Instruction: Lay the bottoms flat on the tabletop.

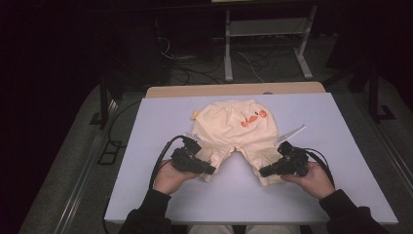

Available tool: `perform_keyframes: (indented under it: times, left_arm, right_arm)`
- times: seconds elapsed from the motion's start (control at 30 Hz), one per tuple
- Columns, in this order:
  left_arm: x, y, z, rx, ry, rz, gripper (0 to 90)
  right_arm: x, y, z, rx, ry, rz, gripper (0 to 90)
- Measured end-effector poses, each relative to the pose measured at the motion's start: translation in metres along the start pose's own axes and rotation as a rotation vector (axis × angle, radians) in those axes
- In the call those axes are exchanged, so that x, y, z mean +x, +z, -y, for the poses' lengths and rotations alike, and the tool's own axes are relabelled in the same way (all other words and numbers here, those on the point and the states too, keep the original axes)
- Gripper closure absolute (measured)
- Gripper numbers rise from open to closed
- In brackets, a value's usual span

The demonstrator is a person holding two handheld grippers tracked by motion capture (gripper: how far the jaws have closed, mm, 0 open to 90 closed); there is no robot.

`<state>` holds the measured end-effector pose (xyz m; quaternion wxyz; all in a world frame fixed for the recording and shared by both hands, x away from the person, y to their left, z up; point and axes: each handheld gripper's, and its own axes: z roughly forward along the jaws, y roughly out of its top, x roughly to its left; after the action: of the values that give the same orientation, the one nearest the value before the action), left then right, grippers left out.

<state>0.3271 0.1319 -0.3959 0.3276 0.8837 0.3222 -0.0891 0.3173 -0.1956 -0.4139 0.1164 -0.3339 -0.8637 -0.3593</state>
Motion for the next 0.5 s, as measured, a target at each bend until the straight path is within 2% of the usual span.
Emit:
perform_keyframes:
  times: [0.17,0.27,0.4,0.5]
  left_arm:
    - [0.003,0.018,-0.003,0.035,0.006,0.012,75.2]
    - [0.003,0.032,-0.006,0.055,0.038,0.001,74.3]
    - [0.004,0.043,-0.01,0.046,0.046,-0.011,73.4]
    - [0.007,0.049,-0.009,0.029,0.023,0.007,72.1]
  right_arm:
    - [0.0,0.011,-0.001,0.021,0.005,0.012,89.2]
    - [-0.001,0.02,-0.002,0.034,0.004,0.034,89.2]
    - [-0.002,0.029,-0.003,0.043,0.004,0.07,89.0]
    - [-0.003,0.032,-0.003,0.036,0.008,0.078,88.7]
